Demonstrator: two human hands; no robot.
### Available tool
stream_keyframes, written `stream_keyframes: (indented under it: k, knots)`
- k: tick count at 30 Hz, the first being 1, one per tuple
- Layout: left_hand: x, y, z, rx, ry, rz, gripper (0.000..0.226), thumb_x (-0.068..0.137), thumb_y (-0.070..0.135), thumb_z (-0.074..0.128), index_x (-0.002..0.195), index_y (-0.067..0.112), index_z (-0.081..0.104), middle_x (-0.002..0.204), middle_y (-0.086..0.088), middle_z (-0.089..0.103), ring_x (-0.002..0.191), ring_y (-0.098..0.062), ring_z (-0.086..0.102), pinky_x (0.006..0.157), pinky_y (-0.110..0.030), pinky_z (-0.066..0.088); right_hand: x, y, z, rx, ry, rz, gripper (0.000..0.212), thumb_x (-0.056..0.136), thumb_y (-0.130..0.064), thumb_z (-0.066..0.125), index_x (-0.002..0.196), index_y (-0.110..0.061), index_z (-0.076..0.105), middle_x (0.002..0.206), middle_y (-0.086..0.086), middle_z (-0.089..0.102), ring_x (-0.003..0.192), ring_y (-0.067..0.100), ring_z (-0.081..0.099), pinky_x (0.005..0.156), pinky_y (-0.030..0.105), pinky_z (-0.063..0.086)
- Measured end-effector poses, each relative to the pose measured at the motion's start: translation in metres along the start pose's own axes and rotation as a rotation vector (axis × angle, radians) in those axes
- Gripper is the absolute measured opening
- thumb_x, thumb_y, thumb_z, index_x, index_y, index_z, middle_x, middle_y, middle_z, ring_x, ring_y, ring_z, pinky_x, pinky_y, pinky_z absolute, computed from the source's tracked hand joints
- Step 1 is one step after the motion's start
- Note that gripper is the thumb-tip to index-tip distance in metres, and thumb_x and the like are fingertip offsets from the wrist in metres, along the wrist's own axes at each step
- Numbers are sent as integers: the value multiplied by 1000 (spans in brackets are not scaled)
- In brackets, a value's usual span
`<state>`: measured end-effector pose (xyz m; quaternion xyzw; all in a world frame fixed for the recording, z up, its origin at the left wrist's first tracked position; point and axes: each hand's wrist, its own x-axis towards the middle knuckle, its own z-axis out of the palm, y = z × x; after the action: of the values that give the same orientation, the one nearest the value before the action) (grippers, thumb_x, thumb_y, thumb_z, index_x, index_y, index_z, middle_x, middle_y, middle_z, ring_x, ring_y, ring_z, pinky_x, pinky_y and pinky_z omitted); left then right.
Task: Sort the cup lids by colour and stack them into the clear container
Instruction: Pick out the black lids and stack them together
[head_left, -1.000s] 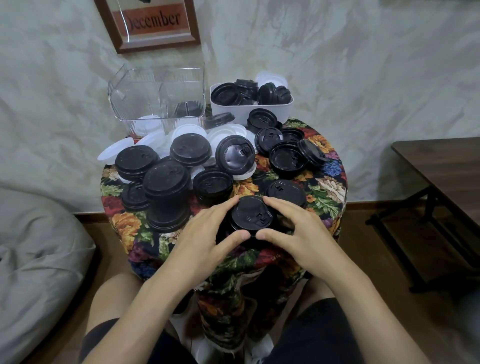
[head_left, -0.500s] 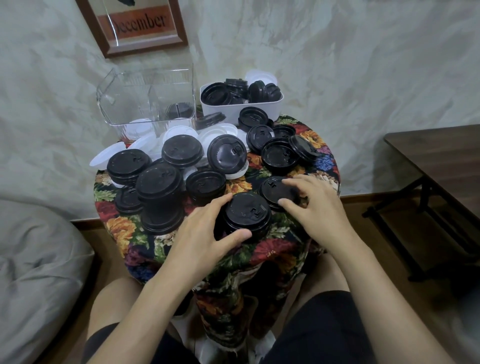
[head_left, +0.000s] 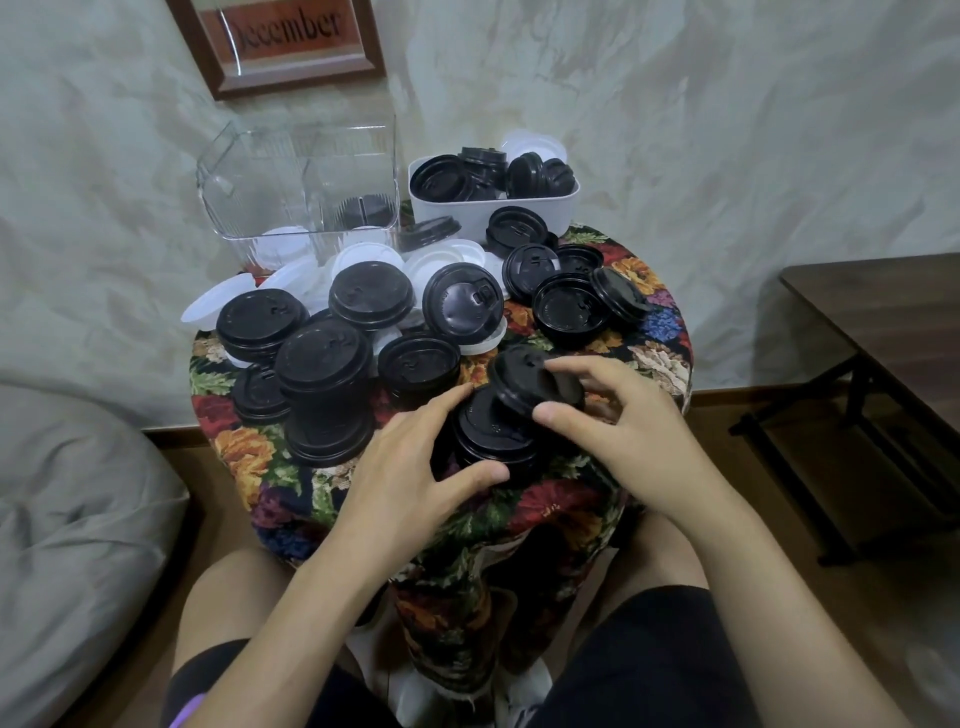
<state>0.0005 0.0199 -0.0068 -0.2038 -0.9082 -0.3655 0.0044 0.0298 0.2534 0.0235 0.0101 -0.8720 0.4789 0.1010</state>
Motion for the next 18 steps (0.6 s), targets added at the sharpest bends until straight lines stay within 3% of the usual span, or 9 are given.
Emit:
stream_keyframes:
  k: [5, 9, 13, 18]
  knots:
    - [1, -2, 1, -40, 13, -8, 90, 69, 85, 62, 148, 53, 35, 122, 37, 53, 120, 2, 45, 91, -20, 36, -5, -12, 15, -156, -119, -60, 57, 80, -61, 73, 133, -44, 61, 134, -29, 47, 126, -3, 47, 109, 38, 44]
    - [1, -4, 1, -75, 7, -76, 96, 66, 87, 64, 150, 54, 30, 137, 18, 55, 131, -5, 45, 104, -33, 40, -4, -15, 13, -207, -170, -49, 55, 87, -52, 74, 139, -47, 57, 148, -28, 41, 138, 0, 40, 116, 38, 37]
    - [1, -8, 0, -82, -20, -72, 92, 71, 83, 65, 151, 56, 28, 144, 18, 53, 139, -5, 42, 112, -39, 39, -4, -14, 9, -185, -254, -42, 48, 94, -40, 69, 139, -48, 56, 158, -28, 32, 142, -8, 28, 117, 30, 29]
    - [0, -8, -3, -68, -46, -38, 80, 77, 75, 66, 146, 62, 28, 141, 20, 52, 138, -8, 42, 109, -36, 38, -5, -7, 14, -135, -213, -42, 53, 78, -68, 71, 129, -53, 62, 145, -31, 41, 136, -6, 39, 114, 36, 38]
